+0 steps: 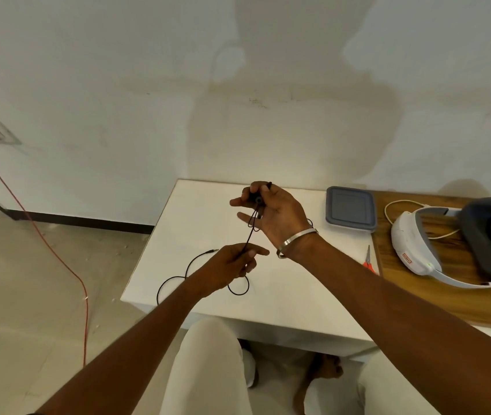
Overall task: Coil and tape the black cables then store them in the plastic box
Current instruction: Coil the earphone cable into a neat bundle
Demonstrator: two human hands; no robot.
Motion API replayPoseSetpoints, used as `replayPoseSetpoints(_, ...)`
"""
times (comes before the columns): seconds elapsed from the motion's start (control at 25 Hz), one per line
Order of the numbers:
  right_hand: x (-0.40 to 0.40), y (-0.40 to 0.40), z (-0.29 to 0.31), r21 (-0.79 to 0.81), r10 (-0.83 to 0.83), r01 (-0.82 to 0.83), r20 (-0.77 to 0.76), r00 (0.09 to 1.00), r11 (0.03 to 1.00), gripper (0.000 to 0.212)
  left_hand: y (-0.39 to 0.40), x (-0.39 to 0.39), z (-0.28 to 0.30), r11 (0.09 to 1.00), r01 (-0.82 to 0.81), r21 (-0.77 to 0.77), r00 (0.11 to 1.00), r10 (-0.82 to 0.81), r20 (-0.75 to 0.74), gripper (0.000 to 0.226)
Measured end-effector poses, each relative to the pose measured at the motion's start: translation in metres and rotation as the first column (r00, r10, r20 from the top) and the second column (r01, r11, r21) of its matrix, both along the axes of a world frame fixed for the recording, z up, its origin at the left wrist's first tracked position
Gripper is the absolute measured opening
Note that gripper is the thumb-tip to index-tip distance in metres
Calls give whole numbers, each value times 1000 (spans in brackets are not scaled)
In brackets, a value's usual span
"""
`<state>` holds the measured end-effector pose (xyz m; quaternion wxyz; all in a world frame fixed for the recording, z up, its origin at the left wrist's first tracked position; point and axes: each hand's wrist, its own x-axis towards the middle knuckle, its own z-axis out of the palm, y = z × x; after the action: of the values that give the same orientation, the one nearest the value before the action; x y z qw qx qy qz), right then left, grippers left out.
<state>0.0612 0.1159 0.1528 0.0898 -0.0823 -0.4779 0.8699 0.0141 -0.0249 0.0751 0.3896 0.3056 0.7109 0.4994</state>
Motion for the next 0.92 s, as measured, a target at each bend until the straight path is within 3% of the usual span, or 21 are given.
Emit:
replayPoseSetpoints(0.16, -2, 3, -13, 283, -159, 139, 52, 986, 949, 32, 4, 8, 0, 999, 11, -37, 992, -15, -126, 27)
replayPoseSetpoints(0.28, -1, 7, -26, 568, -157, 131, -2, 988, 812, 29, 5, 5, 4, 996, 26, -86, 982, -42, -183, 28)
replayPoseSetpoints(0.4, 4, 12, -39, 850, -15, -43, 60, 998, 524, 28, 0, -7, 10, 988, 10, -156, 955, -56, -292, 27)
replayPoseSetpoints(0.48, 3, 16, -47, 944, 43, -210, 206, 978, 254, 30, -5, -14, 16, 981, -15, -193, 941, -51, -335, 24)
replayPoseSetpoints(0.56, 4, 18, -49, 921, 2, -381, 382, 924, -79, 38, -9, -20, 19, 975, -16, -222, 934, -64, -352, 21)
replayPoseSetpoints(0.64, 9, 20, -50, 852, -33, -458, 466, 884, -255, 41, -13, -25, 24, 967, -9, -256, 914, -96, -394, 19)
replayPoseSetpoints(0.8, 17, 23, -53, 823, -3, -471, 496, 869, -318, 23, -17, -31, 35, 968, -35, -248, 880, -88, -468, 14)
replayPoseSetpoints(0.92, 19, 22, -56, 856, 99, -446, 484, 870, -262, 15, -16, -32, 42, 981, -41, -192, 841, -70, -537, 14)
